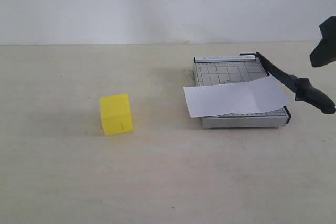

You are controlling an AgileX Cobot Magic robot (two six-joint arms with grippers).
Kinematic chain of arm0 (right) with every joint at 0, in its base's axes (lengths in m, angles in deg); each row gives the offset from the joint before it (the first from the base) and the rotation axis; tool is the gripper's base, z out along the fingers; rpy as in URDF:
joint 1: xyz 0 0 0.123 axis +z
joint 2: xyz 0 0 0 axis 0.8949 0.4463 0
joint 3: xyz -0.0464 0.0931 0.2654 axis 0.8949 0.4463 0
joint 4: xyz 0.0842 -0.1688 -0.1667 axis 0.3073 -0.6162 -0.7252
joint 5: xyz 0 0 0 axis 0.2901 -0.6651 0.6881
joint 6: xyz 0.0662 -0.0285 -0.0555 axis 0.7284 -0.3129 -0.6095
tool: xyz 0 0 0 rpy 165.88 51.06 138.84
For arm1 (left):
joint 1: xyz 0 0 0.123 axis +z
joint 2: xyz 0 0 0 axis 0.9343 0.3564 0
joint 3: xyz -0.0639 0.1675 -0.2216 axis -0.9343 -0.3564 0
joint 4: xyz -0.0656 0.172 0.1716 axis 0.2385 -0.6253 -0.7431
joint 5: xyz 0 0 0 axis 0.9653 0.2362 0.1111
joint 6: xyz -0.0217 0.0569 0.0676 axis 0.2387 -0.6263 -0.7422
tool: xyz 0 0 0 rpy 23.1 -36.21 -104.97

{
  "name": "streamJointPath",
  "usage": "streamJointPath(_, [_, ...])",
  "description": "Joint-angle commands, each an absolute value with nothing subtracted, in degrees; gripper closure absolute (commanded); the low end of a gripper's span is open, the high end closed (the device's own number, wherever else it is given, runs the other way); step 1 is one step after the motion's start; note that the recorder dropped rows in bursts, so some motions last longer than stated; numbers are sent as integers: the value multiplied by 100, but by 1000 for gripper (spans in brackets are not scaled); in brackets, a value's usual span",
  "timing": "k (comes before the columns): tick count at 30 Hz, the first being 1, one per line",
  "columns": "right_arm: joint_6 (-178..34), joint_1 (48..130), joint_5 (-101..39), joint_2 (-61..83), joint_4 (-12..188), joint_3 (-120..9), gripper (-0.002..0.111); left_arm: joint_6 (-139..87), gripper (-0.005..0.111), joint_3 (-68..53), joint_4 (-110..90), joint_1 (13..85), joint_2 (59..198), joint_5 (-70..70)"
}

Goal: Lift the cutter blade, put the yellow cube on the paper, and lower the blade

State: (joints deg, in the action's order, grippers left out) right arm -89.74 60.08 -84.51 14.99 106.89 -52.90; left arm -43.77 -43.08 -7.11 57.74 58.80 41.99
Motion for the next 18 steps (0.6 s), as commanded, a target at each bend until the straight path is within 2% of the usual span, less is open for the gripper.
streamJointPath(1, [-9108, 6009, -8555, 1797, 10658, -5331, 39, -4416, 55, -4266, -724, 5725, 5881, 4212])
streamJointPath(18, [-9308, 6009, -8242, 2675, 10726, -5331, 39, -4416, 55, -4266, -749, 5725, 5881, 4212])
